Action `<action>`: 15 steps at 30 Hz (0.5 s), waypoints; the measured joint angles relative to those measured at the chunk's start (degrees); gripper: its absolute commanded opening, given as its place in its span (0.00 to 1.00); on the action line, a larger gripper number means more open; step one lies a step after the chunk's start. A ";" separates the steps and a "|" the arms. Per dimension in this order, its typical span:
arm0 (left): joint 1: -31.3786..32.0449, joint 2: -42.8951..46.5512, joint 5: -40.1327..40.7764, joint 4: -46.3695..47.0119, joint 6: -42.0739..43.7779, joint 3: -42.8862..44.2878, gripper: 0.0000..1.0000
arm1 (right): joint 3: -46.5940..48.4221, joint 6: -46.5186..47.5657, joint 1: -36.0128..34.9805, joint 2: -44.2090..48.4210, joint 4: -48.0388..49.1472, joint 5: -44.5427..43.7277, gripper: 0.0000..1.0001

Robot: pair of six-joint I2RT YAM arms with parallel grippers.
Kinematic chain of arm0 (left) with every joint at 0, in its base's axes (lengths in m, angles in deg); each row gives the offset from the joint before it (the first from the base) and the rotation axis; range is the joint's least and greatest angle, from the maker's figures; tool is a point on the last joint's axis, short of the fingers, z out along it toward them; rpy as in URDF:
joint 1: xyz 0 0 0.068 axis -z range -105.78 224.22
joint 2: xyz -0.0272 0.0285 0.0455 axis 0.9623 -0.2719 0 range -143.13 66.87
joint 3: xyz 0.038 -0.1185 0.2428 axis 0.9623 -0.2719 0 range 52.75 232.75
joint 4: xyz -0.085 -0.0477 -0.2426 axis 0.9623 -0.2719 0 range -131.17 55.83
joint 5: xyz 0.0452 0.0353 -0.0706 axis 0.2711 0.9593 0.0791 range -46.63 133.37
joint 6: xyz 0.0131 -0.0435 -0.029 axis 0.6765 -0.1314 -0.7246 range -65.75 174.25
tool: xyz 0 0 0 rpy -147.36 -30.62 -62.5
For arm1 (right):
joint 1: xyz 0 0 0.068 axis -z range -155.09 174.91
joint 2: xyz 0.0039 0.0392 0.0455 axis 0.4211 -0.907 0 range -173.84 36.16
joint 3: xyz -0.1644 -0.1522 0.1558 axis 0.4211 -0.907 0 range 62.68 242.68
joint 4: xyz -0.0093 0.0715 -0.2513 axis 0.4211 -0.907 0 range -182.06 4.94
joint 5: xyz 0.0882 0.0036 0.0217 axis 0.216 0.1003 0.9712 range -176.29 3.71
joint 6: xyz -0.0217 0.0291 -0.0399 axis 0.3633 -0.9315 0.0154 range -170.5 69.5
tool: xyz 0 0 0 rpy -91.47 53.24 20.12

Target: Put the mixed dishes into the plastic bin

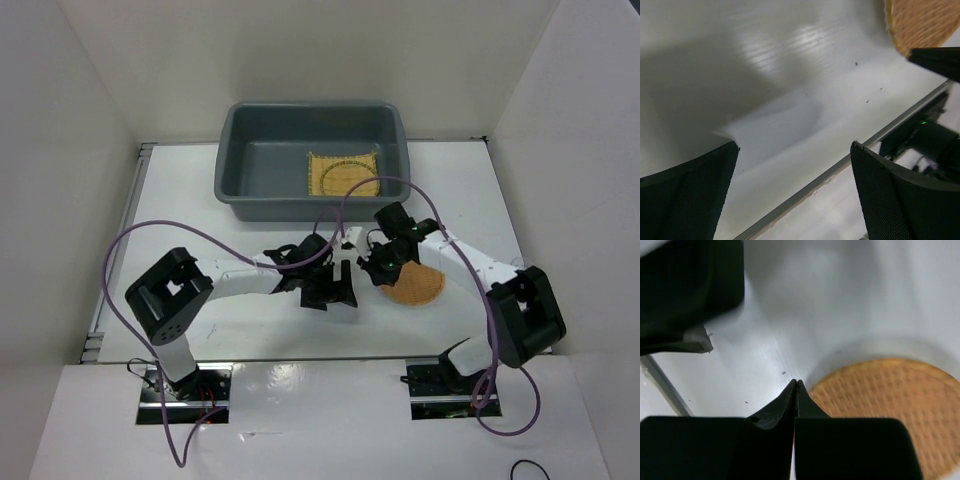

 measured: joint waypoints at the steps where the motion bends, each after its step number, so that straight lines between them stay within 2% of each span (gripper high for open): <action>1: -0.74 0.44 -1.25 1.84 -0.94 -1.31 1.00 | 0.35 -0.94 -0.39 0.90 0.11 -0.55 0.00; 4: -2.12 0.76 -3.10 5.49 -3.37 -2.99 1.00 | 1.66 -3.28 1.55 4.02 0.33 -4.42 0.00; 10: -2.40 -0.50 -4.35 9.49 -6.25 -3.15 1.00 | 2.08 -4.66 10.38 7.45 2.34 -12.92 0.00; 15: -4.07 -1.51 -6.34 15.10 -10.45 -4.61 1.00 | -1.27 -3.54 11.23 8.17 2.64 -15.65 0.00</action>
